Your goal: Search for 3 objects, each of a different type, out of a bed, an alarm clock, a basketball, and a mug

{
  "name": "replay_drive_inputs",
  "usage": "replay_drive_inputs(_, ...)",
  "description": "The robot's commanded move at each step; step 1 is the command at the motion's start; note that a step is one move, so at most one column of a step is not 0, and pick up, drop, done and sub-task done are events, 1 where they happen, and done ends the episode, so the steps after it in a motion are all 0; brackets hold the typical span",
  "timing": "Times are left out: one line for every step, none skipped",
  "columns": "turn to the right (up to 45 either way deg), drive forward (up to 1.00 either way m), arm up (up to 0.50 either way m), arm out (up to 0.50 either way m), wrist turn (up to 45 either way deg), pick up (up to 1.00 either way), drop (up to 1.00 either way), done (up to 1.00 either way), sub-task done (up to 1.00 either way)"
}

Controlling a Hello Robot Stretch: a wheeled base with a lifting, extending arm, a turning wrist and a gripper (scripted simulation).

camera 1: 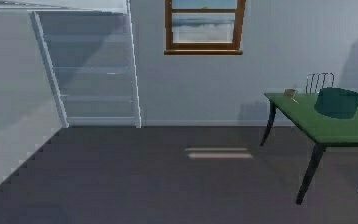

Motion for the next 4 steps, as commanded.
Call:
replay_drive_inputs(15.0, 0.00, 0.00, 0.00, 0.0, 0.00, 0.00, 0.00, 0.00)
replay_drive_inputs(0.0, 1.00, 0.00, 0.00, 0.0, 0.00, 0.00, 0.00, 0.00)
replay_drive_inputs(9.0, 0.00, 0.00, 0.00, 0.0, 0.00, 0.00, 0.00, 0.00)
replay_drive_inputs(0.0, 0.40, 0.00, 0.00, 0.0, 0.00, 0.00, 0.00, 0.00)
